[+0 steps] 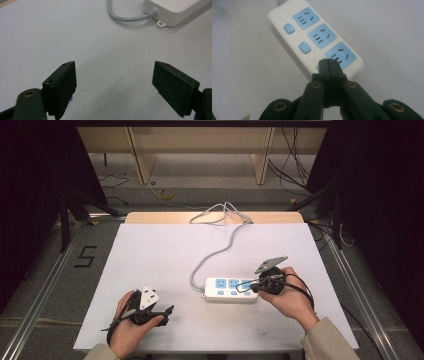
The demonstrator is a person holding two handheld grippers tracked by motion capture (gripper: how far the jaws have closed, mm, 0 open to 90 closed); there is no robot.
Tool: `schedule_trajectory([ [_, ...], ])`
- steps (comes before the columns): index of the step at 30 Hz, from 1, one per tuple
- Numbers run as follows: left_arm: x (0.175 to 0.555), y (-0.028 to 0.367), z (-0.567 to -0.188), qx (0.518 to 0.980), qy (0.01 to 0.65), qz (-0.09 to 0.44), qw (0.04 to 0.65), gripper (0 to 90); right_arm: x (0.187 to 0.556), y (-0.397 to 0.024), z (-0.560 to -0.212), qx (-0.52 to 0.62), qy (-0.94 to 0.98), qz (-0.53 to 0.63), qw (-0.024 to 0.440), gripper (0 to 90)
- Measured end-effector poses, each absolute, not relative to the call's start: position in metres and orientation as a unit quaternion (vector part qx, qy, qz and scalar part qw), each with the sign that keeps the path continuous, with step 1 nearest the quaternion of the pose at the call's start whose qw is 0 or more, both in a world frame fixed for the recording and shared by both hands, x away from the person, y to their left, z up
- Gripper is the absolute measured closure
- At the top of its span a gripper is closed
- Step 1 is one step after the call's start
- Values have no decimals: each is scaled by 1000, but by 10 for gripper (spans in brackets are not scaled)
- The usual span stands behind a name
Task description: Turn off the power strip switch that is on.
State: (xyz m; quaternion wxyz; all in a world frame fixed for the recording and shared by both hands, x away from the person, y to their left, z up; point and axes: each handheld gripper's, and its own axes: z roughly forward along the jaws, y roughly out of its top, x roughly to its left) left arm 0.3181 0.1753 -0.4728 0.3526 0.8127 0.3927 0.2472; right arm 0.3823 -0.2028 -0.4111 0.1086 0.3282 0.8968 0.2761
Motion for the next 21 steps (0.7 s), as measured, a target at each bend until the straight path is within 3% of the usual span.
schedule_trajectory([
  [21,318,175,-473,813,392,247,353,193,390,-194,-416,326,902,265,100,900],
])
